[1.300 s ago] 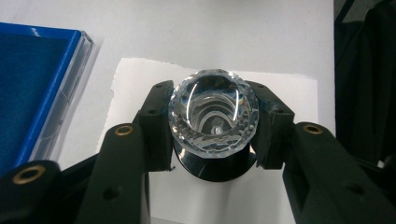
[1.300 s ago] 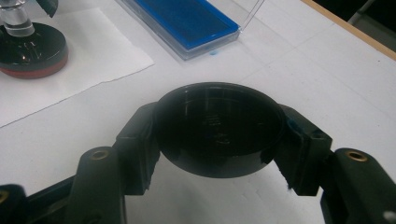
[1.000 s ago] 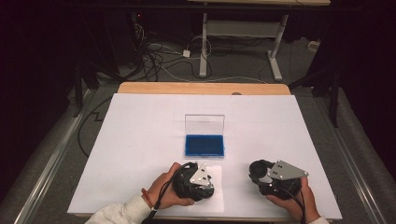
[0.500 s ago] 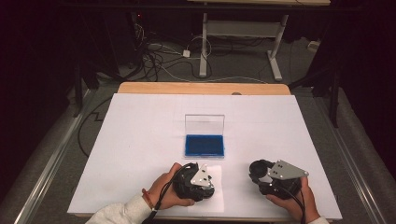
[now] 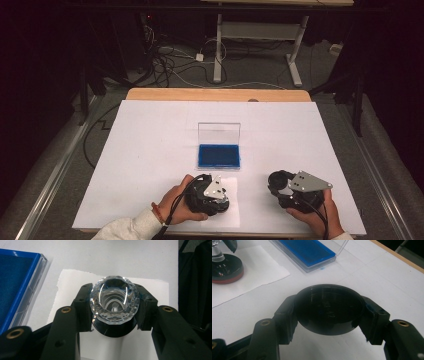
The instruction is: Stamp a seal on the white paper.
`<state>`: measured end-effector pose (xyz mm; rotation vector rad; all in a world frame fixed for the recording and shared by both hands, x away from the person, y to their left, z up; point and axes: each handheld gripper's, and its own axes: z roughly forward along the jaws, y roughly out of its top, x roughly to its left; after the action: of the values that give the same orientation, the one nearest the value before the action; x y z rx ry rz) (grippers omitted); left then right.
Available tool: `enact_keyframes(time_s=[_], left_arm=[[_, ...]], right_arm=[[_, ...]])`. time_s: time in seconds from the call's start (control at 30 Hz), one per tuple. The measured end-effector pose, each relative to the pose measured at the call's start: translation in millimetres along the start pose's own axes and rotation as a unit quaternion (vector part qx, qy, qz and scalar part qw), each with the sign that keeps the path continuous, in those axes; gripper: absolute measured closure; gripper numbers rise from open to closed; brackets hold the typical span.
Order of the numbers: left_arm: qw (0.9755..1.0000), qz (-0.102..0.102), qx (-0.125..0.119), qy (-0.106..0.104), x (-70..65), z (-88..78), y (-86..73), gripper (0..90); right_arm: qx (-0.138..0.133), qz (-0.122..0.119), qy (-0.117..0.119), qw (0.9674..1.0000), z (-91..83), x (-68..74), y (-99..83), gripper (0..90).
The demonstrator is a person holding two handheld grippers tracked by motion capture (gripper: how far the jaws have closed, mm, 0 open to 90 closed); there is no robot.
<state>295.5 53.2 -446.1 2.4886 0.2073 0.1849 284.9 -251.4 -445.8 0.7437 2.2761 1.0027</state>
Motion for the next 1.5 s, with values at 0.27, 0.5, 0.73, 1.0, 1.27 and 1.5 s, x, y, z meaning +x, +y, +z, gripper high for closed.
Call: enact_keyframes(time_s=[0.27,0.5,0.73,1.0,1.27,1.5], left_arm=[[1.0000,0.003,0.004,0.004,-0.8,0.3,1.0,54.0],[0.9998,0.008,0.009,0.014,-2.9,0.4,1.8,54.0],[0.9991,0.016,0.018,0.034,-6.8,1.7,3.4,54.0],[0.9992,0.018,0.005,0.035,-6.8,0.1,5.1,54.1],[0.9973,-0.008,-0.057,0.045,4.8,-30.5,7.7,54.1],[0.9944,-0.024,-0.083,0.061,14.1,-50.6,2.9,54.2]], right_arm=[[0.001,-0.002,0.002,1.0000,0.3,0.4,0.2,38.3],[0.003,-0.004,0.001,1.0000,0.6,1.6,0.6,38.3],[0.009,-0.005,0.006,0.9999,3.0,3.1,-0.2,38.3],[0.007,-0.006,0.004,0.9999,1.9,2.8,0.4,38.3],[0.001,-0.005,0.001,1.0000,0.1,0.6,0.2,38.3],[0.000,-0.002,0.000,1.0000,-0.4,0.5,0.5,38.3]])
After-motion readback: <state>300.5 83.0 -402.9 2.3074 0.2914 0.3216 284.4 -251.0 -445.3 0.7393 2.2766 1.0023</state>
